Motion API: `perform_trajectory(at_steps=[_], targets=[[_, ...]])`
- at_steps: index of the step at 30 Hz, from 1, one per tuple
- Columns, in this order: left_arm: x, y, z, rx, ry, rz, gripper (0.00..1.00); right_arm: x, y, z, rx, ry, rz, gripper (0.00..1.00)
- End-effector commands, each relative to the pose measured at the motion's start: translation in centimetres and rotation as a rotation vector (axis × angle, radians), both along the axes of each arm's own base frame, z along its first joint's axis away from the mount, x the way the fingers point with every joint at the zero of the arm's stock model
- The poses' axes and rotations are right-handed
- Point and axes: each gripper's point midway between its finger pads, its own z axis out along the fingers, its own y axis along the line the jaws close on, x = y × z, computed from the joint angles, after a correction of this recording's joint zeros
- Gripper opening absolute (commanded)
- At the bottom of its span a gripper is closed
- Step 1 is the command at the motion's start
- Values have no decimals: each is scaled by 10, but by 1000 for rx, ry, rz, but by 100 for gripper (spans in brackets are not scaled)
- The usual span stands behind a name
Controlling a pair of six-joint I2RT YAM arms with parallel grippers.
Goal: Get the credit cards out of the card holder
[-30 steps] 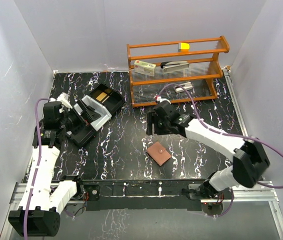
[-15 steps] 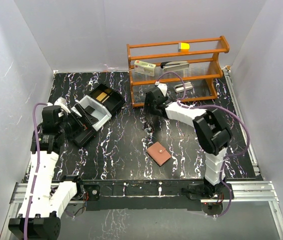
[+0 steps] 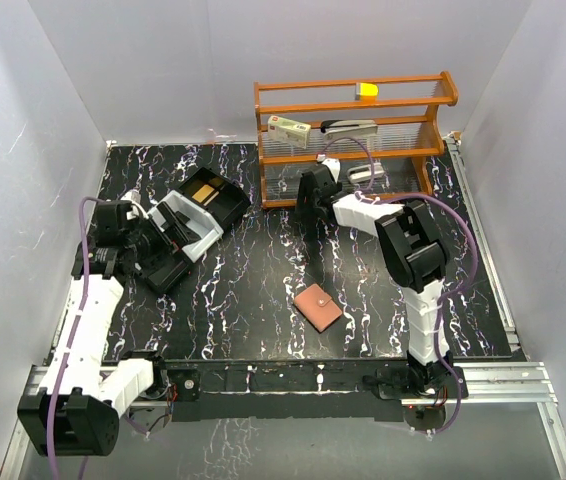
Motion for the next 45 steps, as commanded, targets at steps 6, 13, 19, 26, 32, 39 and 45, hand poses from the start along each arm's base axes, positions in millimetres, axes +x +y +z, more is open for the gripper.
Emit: perform_trajectory(at_steps=[6,13,19,26,32,39,45], targets=[[32,6,2,48,-22,-2,99,54,-20,18,3,-113,-37,62],[56,32,-19,177,82,69,99,49,-31,2,-20,-40,-21,62],[67,57,-49,283,195,177,96,28,-14,38,96,-60,61,64],[66,72,-82,354,325,224,93,-16,0,71,232,-33,164,65],[72,73,-97,367,346,215,85,-69,11,78,359,33,254,65],[86,70,-110,364,387,188,67,-116,2,91,398,53,285,65],[90,70,-114,366,397,180,57,-150,-6,93,418,79,296,66]])
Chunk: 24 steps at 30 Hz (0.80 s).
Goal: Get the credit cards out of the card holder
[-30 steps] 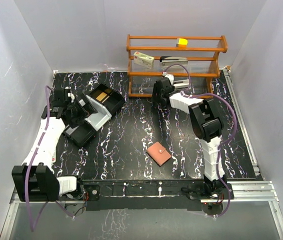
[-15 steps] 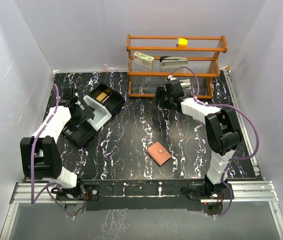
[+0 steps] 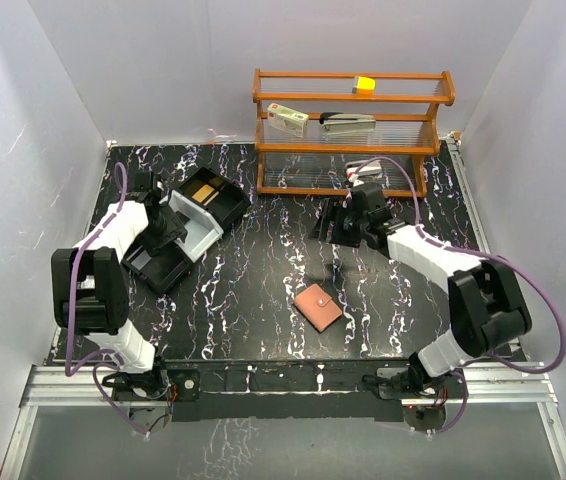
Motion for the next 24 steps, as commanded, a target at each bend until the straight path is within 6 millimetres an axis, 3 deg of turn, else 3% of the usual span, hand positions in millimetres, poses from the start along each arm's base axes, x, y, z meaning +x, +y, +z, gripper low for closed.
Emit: perform_trajectory(at_steps=[1,11,18,24], targets=[[10,1,14,5,-38,-9,56,-19,0,21,47,-32,23,66],[-2,-17,16,-84,-64,-52,38,-52,-22,-2,-33,32,21,66],[-14,-23,13,-118,-64,-64,30,-65,-30,-18,-57,75,1,66],[-24,-39,13,-205,-82,-103,25,-77,-33,-25,-52,103,-2,66]])
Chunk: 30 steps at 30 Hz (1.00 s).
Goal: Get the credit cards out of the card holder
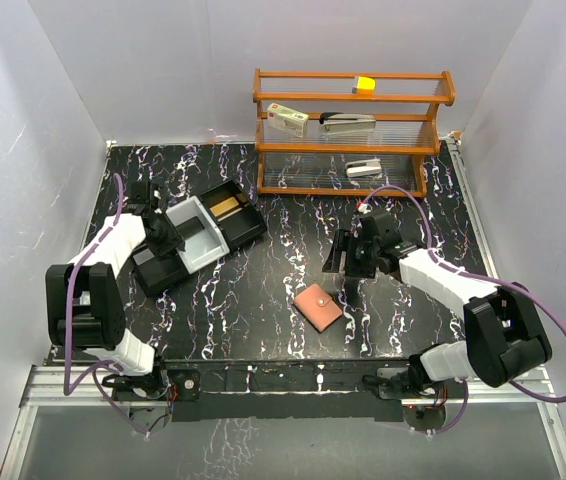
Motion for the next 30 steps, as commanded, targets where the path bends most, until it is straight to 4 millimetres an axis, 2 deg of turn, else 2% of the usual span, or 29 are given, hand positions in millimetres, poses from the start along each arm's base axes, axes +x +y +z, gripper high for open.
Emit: perform_trajectory(at_steps=[1,9,17,30], targets=[[-8,-24,12,-125,-48,-53,25,-2,0,10,21,-34,-7,66],[-16,-51,15,-216,-82,-132,25,-21,-6,-1,24,9,-21,66],[-16,-86,14,-191,-88,-251,25,-32,-14,-7,26,46,-90,67],[2,-154,4,-194,-82,-390,26,-34,-50,26,2,-56,-343,68]])
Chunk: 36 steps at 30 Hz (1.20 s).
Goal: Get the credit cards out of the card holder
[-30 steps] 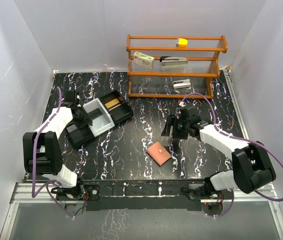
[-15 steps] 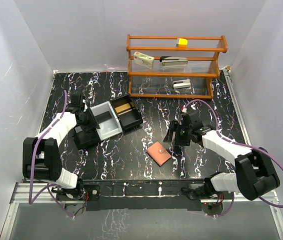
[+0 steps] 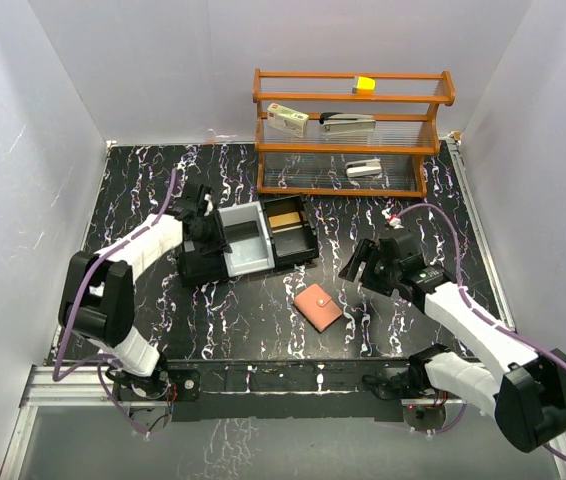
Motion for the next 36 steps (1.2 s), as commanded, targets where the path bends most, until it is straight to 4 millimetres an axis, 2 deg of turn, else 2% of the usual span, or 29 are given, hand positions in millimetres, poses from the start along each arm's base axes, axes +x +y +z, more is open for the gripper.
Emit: perform_trajectory(at_steps=[1,12,15,18,24,27,33,36], targets=[[11,-44,3,-86,-8,-69,26,6,-19,13,-28,-52,-137,68],[14,-102,-12,-98,13,-162,28,3,-41,40,-47,-128,-248,70],[14,-117,-13,-117,20,-168,29,0,-39,40,-41,-128,-235,70],[12,-127,-17,-130,33,-166,30,-2,-28,40,-11,-134,-159,71],[9,-130,-21,-125,40,-176,38,-6,3,37,91,-148,10,71],[9,-127,-15,-115,22,-174,48,-7,9,33,110,-142,49,71],[15,-125,11,-118,-40,-172,65,-10,26,33,142,-145,179,71],[20,-123,34,-123,-99,-166,75,-13,33,26,148,-124,236,70]])
